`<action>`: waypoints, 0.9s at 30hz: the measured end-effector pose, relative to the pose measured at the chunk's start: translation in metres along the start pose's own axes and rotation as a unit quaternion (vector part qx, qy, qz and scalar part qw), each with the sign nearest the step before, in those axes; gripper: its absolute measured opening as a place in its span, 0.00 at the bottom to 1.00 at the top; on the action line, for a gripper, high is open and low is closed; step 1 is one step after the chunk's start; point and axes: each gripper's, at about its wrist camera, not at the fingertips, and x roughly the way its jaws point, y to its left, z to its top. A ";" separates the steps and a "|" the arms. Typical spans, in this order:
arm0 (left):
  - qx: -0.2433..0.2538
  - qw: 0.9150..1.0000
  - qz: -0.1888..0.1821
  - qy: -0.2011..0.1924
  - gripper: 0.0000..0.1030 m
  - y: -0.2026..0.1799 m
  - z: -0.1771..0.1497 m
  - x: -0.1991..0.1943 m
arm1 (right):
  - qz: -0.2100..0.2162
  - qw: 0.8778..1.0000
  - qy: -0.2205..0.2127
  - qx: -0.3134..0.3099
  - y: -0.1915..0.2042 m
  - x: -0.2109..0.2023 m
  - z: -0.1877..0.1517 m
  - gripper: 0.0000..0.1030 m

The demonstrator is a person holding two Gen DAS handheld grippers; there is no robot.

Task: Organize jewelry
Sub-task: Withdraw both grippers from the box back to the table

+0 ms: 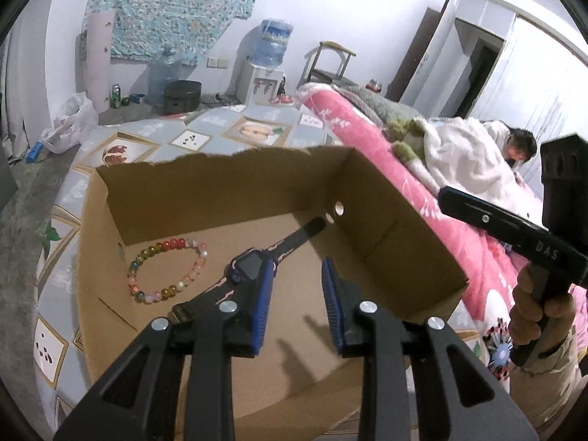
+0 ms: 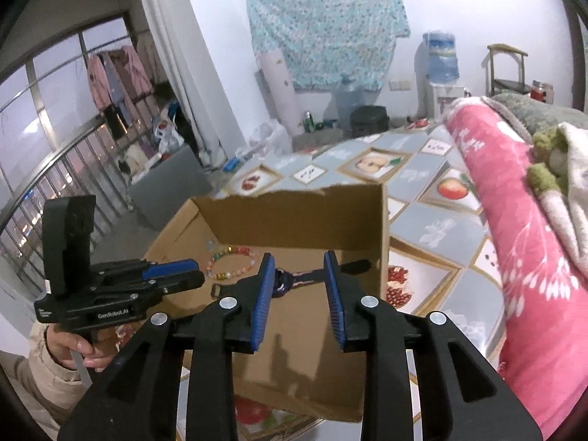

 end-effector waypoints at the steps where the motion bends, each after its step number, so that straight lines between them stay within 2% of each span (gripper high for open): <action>1: -0.003 1.000 -0.001 -0.003 0.26 0.001 0.001 -0.002 | 0.001 1.000 -0.005 0.001 0.000 -0.004 0.001 0.28; 4: -0.010 1.000 -0.005 -0.014 0.27 0.003 0.004 -0.012 | 0.003 1.000 -0.022 0.004 -0.001 -0.016 0.004 0.33; 8: -0.014 0.999 -0.011 -0.032 0.36 0.003 0.005 -0.029 | 0.012 0.999 -0.043 0.014 -0.003 -0.031 0.007 0.49; 16: -0.007 0.997 -0.004 -0.077 0.55 0.000 0.001 -0.075 | 0.035 0.997 -0.070 0.015 0.001 -0.056 0.007 0.60; 20: -0.006 0.995 -0.003 -0.101 0.64 0.005 -0.010 -0.108 | 0.062 0.995 -0.077 0.006 0.008 -0.063 -0.004 0.66; 25: 0.004 0.993 0.027 -0.116 0.74 0.017 -0.037 -0.146 | 0.097 0.992 -0.080 0.001 0.018 -0.071 -0.030 0.71; 27: 0.004 0.993 0.054 -0.108 0.76 0.023 -0.053 -0.156 | 0.107 0.992 -0.072 0.002 0.020 -0.071 -0.040 0.72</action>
